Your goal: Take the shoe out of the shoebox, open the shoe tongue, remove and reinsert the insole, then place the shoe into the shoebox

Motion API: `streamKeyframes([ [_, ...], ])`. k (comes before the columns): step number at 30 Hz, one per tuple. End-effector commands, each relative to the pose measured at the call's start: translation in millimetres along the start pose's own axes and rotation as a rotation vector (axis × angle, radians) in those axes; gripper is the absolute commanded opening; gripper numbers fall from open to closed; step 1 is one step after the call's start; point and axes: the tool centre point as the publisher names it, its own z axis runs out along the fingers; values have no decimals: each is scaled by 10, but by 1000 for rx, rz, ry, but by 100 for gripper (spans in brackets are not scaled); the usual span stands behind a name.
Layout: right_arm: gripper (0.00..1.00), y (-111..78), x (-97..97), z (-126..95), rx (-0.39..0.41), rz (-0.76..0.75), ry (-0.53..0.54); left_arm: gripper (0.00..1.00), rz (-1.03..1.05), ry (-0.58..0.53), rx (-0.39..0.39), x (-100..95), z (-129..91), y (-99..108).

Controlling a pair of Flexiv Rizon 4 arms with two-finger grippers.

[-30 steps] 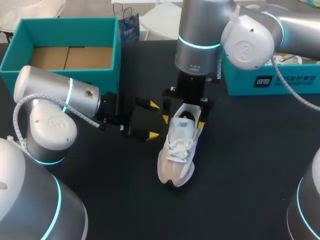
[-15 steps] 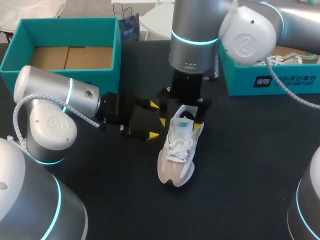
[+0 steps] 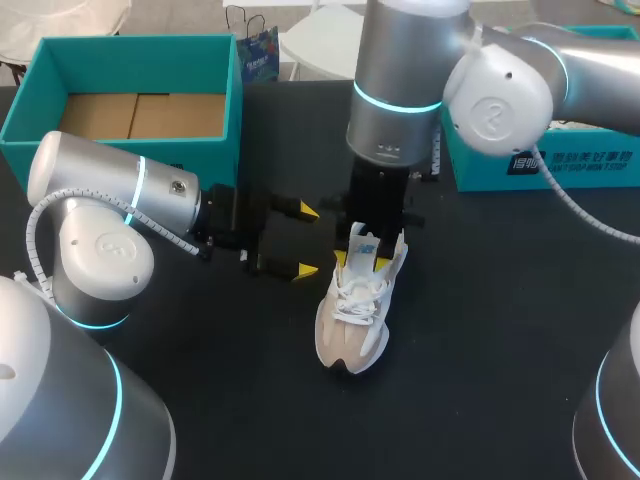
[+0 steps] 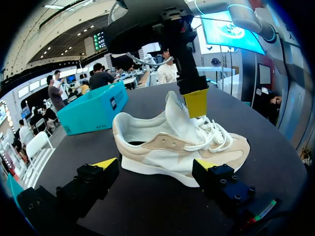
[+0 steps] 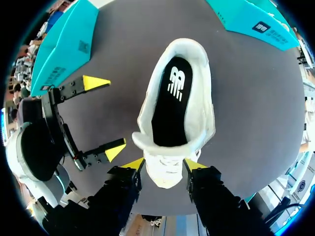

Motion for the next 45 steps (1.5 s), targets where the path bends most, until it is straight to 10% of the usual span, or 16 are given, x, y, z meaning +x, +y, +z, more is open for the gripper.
streamKeyframes([
  [1, 47, 182, -54, 82, 23, -11, -13, 100, 1, 1, -4, -1, 8, -6],
  [17, 45, 351, -128, -62, -20, -31, -62, 100, 1, 1, -4, -1, 8, -6],
  [33, 48, 501, -110, 285, 26, -53, -45, 100, 1, 1, -4, -1, 8, -6],
  [40, 58, 463, -176, -62, -72, -92, -90, 100, 1, 1, -4, -1, 8, -6],
  [45, 100, 572, -207, -392, -220, -403, -72, 100, 1, 1, -4, -1, 8, -6],
])
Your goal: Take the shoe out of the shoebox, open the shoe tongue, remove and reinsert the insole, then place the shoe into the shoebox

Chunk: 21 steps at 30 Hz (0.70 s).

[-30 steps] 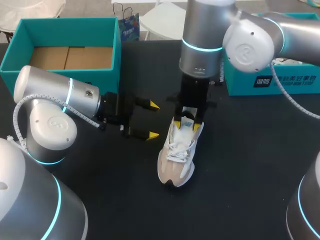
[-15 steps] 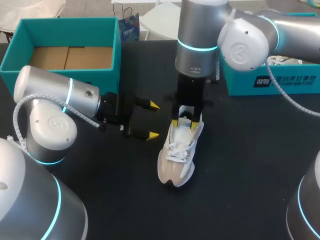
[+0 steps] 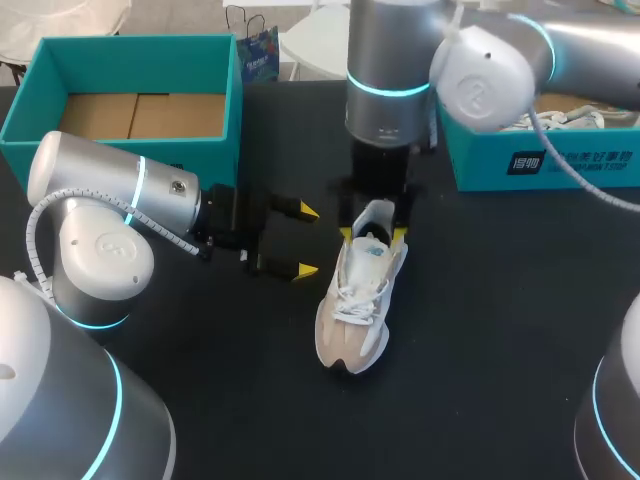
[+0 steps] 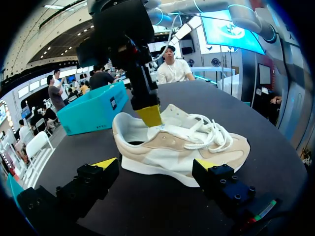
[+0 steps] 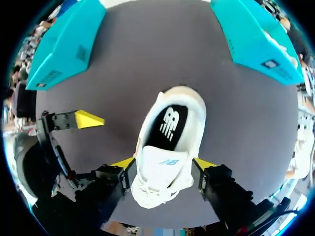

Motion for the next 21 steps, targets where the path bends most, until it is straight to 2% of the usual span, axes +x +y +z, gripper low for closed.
streamKeyframes([
  [1, 100, 18, -106, -339, -143, -353, -30, 100, 1, 1, -4, -1, 7, -6],
  [19, 100, 18, -106, -339, -143, -353, -30, 100, 1, 1, -4, -1, 7, -6],
  [21, 100, 49, -153, -331, -148, -474, -23, 100, 1, 1, -4, -1, 7, -6],
])
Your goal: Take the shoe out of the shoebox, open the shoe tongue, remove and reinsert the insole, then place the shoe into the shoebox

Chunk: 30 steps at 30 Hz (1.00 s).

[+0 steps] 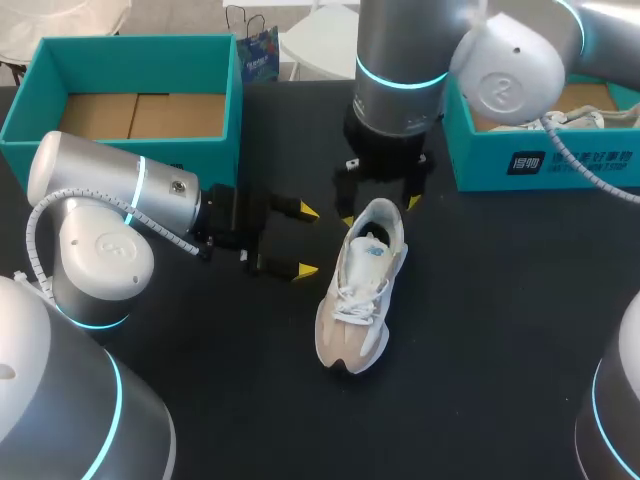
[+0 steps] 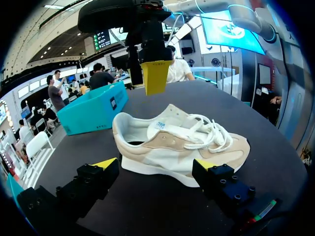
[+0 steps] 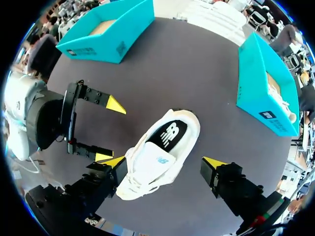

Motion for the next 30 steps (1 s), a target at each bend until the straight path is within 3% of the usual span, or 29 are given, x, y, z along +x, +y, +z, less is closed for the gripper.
streamKeyframes([
  [1, 100, 29, -77, 12, -15, -185, 3, 100, 1, 1, -4, -1, 7, -6],
  [3, 100, 42, -95, 7, -16, -225, -10, 100, 1, 1, -4, -1, 7, -6],
  [7, 100, 166, -194, 21, 63, -517, -90, 100, 1, 1, -4, -1, 7, -6],
  [12, 100, 266, -205, 43, 69, -719, -125, 100, 1, 1, -4, -1, 7, -6],
  [20, 100, 573, -435, 475, 74, -702, -134, 100, 1, 1, -4, -1, 7, -6],
  [30, 100, 652, -557, 738, 60, -697, -90, 100, 1, 1, -4, -1, 7, -6],
])
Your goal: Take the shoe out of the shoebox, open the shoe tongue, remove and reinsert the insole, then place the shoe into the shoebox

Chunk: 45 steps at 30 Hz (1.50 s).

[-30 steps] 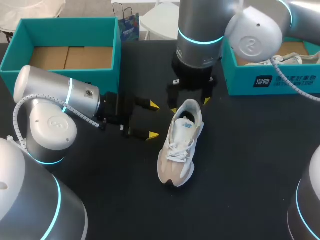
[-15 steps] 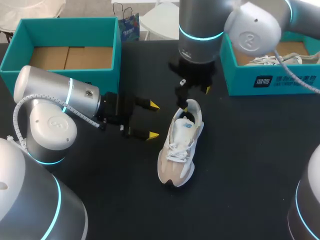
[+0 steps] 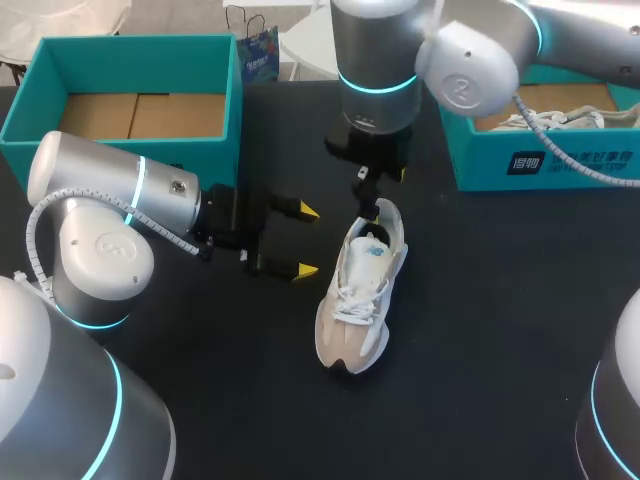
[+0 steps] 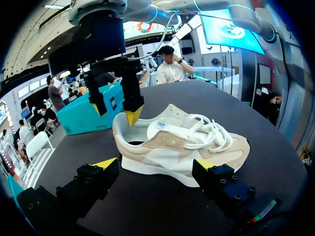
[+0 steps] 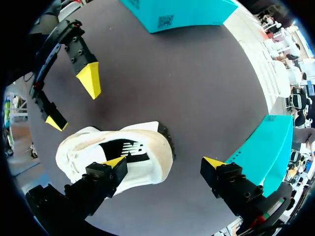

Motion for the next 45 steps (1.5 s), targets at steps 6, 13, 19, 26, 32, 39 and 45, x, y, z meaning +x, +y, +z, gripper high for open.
streamKeyframes([
  [6, 100, 9, -20, 425, -30, -25, 13, 100, 1, 1, -4, -1, 7, -6],
  [13, 99, -43, 5, 581, -29, -22, -12, 100, 1, 1, -4, -1, 7, -6],
  [19, 0, -60, -34, 580, -12, 1, -39, 100, 1, 1, -4, -1, 7, -6],
  [26, 0, -56, -49, 542, -10, 33, -61, 100, 1, 1, -4, -1, 7, -6],
  [32, 0, -63, -61, 502, -4, 48, -74, 100, 1, 1, -4, -1, 7, -6],
  [39, 0, -133, -98, 74, -34, 65, -42, 100, 1, 1, -4, -1, 7, -6],
  [45, 0, -185, -176, -406, -57, -18, -68, 100, 1, 1, -4, -1, 7, -6],
])
